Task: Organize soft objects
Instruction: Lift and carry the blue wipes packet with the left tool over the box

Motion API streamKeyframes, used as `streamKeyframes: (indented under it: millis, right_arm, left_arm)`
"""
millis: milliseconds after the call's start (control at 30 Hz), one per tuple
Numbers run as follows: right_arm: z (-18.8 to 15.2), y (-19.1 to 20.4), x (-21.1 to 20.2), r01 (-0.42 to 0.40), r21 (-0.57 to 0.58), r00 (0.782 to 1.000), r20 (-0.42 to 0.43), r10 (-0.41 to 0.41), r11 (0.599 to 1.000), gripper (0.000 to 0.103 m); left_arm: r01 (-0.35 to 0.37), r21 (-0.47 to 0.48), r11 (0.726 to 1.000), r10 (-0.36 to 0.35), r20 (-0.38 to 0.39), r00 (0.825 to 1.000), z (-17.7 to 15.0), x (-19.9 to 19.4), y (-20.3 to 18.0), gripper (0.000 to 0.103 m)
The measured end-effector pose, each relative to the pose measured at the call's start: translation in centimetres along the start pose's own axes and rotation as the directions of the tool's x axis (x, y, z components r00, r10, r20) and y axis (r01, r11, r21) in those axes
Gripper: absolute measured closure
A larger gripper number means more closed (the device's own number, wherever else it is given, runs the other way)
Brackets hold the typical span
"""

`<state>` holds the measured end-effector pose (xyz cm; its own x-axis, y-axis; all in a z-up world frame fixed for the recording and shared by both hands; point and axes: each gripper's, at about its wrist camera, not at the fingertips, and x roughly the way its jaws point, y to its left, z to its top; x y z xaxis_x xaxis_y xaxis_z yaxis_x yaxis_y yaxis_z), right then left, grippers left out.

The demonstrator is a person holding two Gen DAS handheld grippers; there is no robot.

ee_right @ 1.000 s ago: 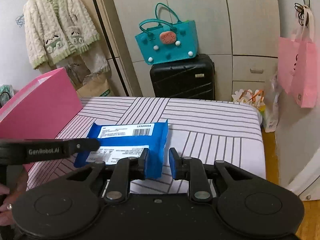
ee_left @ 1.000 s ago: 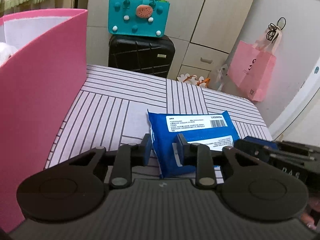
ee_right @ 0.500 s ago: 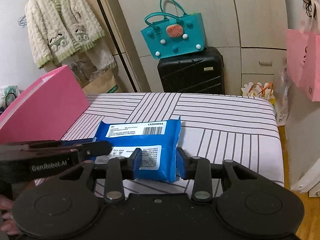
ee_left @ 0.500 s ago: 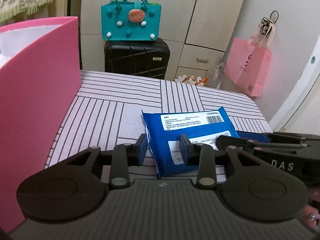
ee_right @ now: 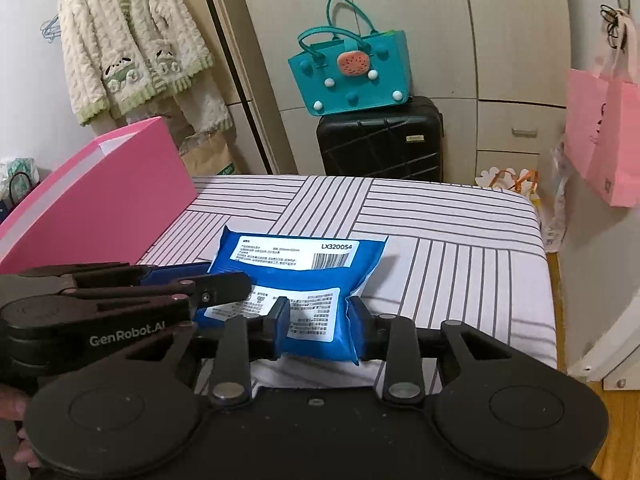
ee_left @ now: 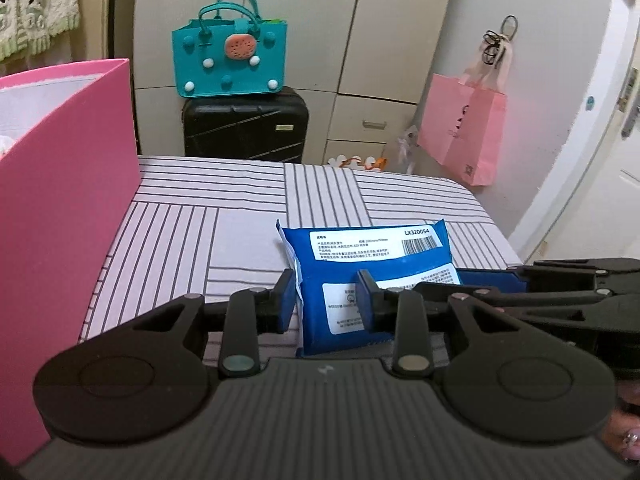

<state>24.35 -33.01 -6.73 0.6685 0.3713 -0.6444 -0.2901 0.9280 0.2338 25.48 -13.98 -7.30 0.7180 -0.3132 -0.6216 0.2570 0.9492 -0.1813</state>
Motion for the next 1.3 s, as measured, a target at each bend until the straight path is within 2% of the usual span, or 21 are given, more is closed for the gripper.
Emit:
streamKeyframes:
  millis: [133, 300, 600, 900, 1167, 1300]
  right_arm:
    - [-0.5, 1.3, -1.3, 0.027, -0.026, 1.0, 0.013, -0.027, 0.999, 0.058]
    - [-0.8, 3.3, -3.9, 0.036, -0.108, 0.997, 0.076, -0.028, 0.993, 0.055]
    - [0.4, 6.1, -7.4, 0.038, -0.169, 0.991, 0.131, -0.016, 0.985, 0.047]
    - [1.8, 9.0, -9.7, -0.028, -0.208, 0.981, 0.18, 0.066, 0.978, 0.041]
    - [3.9, 12.3, -10.2, -0.134, -0.273, 0.976, 0.129, 0.175, 0.953, 0.04]
    - [5.3, 14.5, -9.8, -0.195, -0.316, 0.965, 0.105, 0.238, 0.928, 0.04]
  left_arm:
    - [0.027, 0.011, 1.0, -0.027, 0.004, 1.0, -0.3, -1.6, -0.2, 0.073]
    - [0.049, 0.035, 0.998, -0.049, 0.023, 0.999, -0.4, -4.3, -0.2, 0.073]
    - [0.092, 0.08, 0.993, -0.096, 0.044, 0.994, 0.7, -9.0, 0.1, 0.073]
    - [0.095, 0.112, 0.989, -0.106, 0.096, 0.99, 2.0, -13.4, 1.5, 0.072]
    - [0.04, 0.166, 0.985, -0.061, 0.126, 0.99, 4.0, -17.8, 3.8, 0.072]
    - [0.01, 0.166, 0.986, -0.039, 0.176, 0.984, 5.2, -20.3, 5.9, 0.072]
